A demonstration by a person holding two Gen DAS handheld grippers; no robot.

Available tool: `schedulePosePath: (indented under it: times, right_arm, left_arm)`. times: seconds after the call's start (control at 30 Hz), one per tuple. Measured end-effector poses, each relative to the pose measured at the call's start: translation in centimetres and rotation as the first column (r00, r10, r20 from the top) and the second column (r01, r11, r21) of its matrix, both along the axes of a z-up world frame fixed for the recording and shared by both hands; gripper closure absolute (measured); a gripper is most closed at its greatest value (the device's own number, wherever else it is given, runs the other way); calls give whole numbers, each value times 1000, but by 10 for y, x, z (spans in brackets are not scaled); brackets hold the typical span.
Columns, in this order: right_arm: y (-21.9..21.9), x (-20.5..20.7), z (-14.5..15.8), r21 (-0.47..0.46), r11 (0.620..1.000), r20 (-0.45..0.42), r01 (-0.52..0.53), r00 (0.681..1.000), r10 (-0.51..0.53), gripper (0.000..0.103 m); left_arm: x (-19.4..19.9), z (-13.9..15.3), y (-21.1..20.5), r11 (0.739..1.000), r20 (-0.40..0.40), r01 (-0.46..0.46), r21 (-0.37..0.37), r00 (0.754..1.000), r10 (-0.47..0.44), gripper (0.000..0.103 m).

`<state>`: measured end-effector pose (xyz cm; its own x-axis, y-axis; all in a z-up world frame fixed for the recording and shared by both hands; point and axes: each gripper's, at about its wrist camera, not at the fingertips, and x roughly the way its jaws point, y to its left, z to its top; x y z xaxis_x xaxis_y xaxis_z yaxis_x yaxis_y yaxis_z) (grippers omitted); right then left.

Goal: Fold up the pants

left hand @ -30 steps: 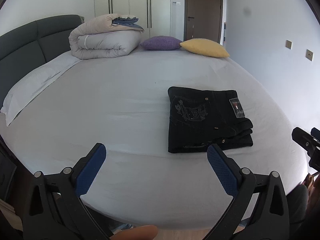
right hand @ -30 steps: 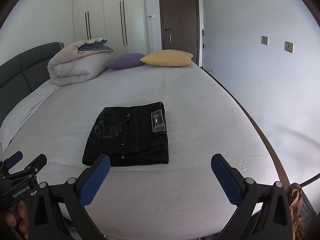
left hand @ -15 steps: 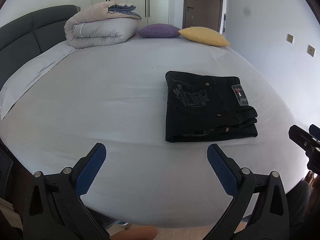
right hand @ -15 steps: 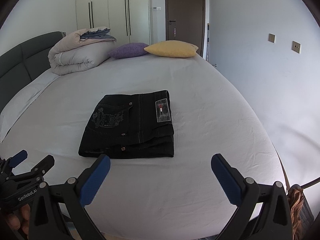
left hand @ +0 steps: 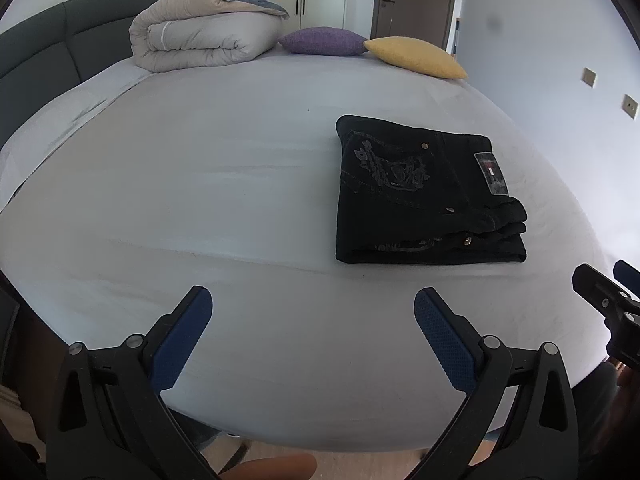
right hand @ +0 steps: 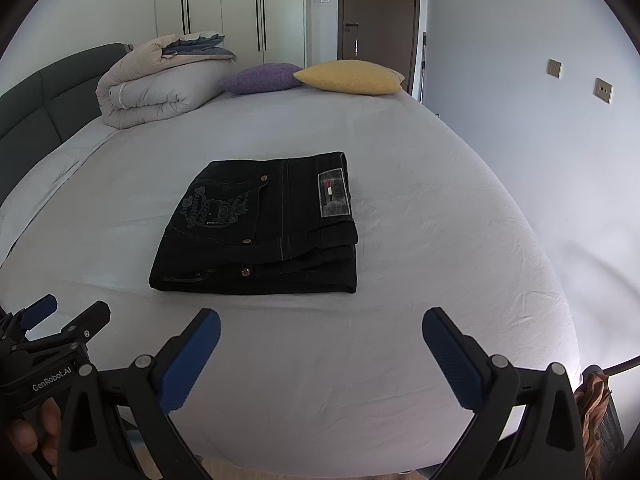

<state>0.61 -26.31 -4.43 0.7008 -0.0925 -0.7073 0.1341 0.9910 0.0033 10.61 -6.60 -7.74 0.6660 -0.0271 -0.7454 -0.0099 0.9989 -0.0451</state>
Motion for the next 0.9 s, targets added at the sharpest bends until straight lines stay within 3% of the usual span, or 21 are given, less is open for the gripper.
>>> schedulePosePath:
  times: [0.9]
  right_arm:
    - [3, 8, -16, 22, 1000, -43, 5, 999, -4, 0]
  left_arm:
    - [3, -9, 4, 1000, -17, 0, 9, 1000, 0, 0]
